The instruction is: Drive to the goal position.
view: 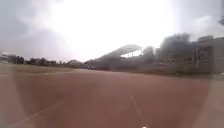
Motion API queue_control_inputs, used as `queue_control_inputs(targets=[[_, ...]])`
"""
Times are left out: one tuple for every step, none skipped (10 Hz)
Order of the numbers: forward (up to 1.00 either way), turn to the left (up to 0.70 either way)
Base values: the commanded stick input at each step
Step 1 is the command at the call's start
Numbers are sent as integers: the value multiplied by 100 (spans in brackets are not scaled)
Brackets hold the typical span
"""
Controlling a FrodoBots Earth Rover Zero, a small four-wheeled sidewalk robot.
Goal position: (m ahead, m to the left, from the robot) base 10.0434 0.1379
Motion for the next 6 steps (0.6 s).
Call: queue_control_inputs(targets=[[70, 0], [70, 0], [70, 0], [70, 0], [70, 0], [70, 0]])
